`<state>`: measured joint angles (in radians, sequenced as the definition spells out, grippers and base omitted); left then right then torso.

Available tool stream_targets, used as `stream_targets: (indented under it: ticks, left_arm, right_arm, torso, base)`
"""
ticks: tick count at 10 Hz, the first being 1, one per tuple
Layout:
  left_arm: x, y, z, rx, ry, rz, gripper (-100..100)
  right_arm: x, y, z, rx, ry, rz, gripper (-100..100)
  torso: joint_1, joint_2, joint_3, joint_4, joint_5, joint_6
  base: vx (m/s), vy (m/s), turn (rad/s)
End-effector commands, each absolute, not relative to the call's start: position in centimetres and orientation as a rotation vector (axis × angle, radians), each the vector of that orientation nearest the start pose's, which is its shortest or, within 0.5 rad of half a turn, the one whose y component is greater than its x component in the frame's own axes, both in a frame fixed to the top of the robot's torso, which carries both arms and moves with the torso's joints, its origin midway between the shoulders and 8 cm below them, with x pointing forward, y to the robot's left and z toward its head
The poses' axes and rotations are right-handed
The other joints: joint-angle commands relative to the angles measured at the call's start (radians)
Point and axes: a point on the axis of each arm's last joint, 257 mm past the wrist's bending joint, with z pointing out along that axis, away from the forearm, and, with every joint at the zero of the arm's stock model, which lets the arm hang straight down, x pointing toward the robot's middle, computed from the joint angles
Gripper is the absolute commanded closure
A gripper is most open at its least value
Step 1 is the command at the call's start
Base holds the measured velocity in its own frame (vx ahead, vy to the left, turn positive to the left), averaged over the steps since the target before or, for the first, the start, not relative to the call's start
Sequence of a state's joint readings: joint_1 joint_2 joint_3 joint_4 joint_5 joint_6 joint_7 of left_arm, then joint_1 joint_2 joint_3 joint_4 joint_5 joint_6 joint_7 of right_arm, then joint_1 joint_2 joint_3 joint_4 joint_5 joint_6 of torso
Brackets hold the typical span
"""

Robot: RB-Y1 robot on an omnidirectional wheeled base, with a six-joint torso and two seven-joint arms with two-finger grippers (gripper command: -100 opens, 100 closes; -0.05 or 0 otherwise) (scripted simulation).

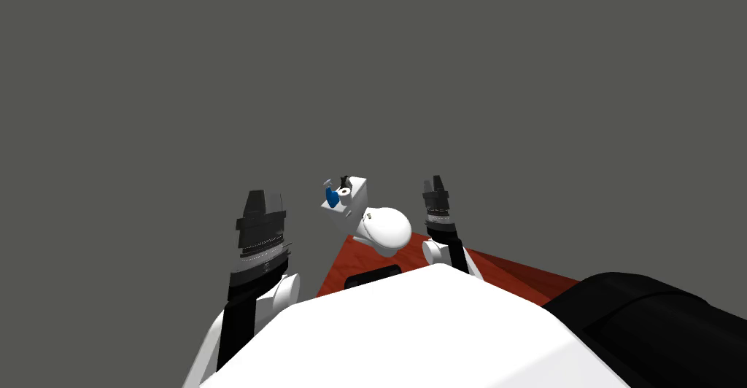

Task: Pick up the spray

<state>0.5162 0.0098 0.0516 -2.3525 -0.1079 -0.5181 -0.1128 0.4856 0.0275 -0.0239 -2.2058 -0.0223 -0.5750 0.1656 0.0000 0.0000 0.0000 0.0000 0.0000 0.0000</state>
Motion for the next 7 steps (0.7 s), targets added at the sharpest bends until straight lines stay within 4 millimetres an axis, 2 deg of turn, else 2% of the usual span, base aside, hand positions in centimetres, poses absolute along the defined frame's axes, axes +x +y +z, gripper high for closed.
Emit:
stream_targets:
  ticks: [1,7]
  left_arm:
    - [32.8,27.4,5.0,-0.449,0.687,-1.083,-100]
    - [35.2,26.7,1.5,-0.36,0.884,-1.025,-100]
  right_arm:
    - [34.4,-29.2,1.1,0.618,0.604,1.144,0]
    - [34.4,-29.2,1.1,0.618,0.604,1.143,0]
  torso:
    - [0.0,0.0,0.0,0.0,0.0,0.0]
    - [0.004,-0.001,-0.001,0.0,0.001,0.0]
  base:
    - [0.001,0.011,-0.017]
    - [0.01,0.04,-0.041]
